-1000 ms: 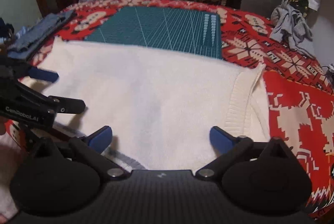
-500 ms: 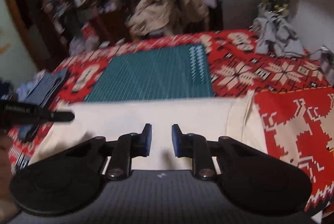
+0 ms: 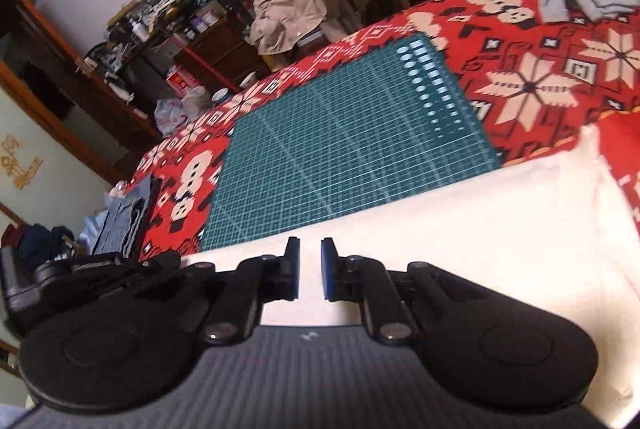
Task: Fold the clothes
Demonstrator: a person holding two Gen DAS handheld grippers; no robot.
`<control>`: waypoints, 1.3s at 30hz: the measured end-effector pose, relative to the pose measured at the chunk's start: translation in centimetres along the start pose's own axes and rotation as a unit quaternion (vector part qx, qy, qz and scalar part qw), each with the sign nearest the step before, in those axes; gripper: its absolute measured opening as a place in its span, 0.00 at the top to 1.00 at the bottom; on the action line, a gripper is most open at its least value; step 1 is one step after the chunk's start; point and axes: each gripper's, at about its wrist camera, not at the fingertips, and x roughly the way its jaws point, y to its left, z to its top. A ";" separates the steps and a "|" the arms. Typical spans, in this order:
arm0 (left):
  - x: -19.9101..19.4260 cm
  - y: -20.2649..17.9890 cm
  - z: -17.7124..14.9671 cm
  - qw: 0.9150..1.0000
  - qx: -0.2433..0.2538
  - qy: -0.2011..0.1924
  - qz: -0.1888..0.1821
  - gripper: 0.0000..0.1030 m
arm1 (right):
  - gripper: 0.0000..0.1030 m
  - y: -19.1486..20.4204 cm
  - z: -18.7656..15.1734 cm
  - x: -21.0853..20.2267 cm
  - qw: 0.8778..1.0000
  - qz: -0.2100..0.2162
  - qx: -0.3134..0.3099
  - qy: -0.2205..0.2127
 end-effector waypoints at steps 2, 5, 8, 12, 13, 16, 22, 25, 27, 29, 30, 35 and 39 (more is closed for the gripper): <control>-0.4 1.0 0.2 1.000 -0.007 -0.007 -0.003 1.00 | 0.89 0.1 0.2 0.9 1.000 0.009 0.007 0.007; -0.8 1.7 0.6 1.000 -0.010 -0.010 -0.004 1.00 | 0.89 -0.4 0.7 1.2 1.000 0.000 0.007 0.005; -0.9 1.6 0.9 1.000 0.001 -0.008 0.001 1.00 | 0.89 -1.7 1.4 1.2 1.000 -0.018 0.016 -0.004; -0.9 1.4 1.1 1.000 0.014 -0.005 0.009 1.00 | 0.87 -6.1 3.0 0.8 0.996 -0.049 0.067 -0.015; -0.9 1.3 1.1 1.000 0.018 -0.004 0.013 1.00 | 0.87 -7.5 3.4 0.8 0.995 -0.055 0.084 -0.019; -0.6 0.7 0.9 0.999 0.033 -0.004 0.023 1.00 | 0.87 -11.3 4.2 0.5 0.988 -0.074 0.133 -0.028; -0.7 0.7 1.1 0.999 0.037 0.001 0.026 0.99 | 0.97 -15.8 4.3 -0.8 0.982 -0.090 0.160 -0.044; -0.8 0.4 1.3 0.998 0.043 0.004 0.034 0.99 | 0.97 -16.2 4.4 -1.8 0.983 -0.098 0.142 -0.054; -1.3 0.0 1.6 0.998 0.046 0.002 0.039 1.00 | 0.97 -16.4 4.6 -2.7 0.983 -0.097 0.142 -0.063; -2.2 -0.4 1.8 0.998 0.047 -0.005 0.035 1.00 | 0.91 -16.5 4.7 -3.7 0.982 -0.094 0.146 -0.075; -2.7 -0.5 1.9 0.998 0.046 -0.007 0.030 1.00 | 0.89 -16.4 4.6 -4.3 0.982 -0.087 0.148 -0.078; -4.5 -1.7 1.1 0.998 0.054 -0.001 -0.012 1.00 | 0.89 -15.6 3.5 -6.1 0.986 -0.034 0.148 -0.070; -3.6 -3.0 -0.5 0.997 0.076 0.021 -0.021 1.00 | 0.89 -14.0 2.5 -4.6 0.992 -0.016 0.119 -0.039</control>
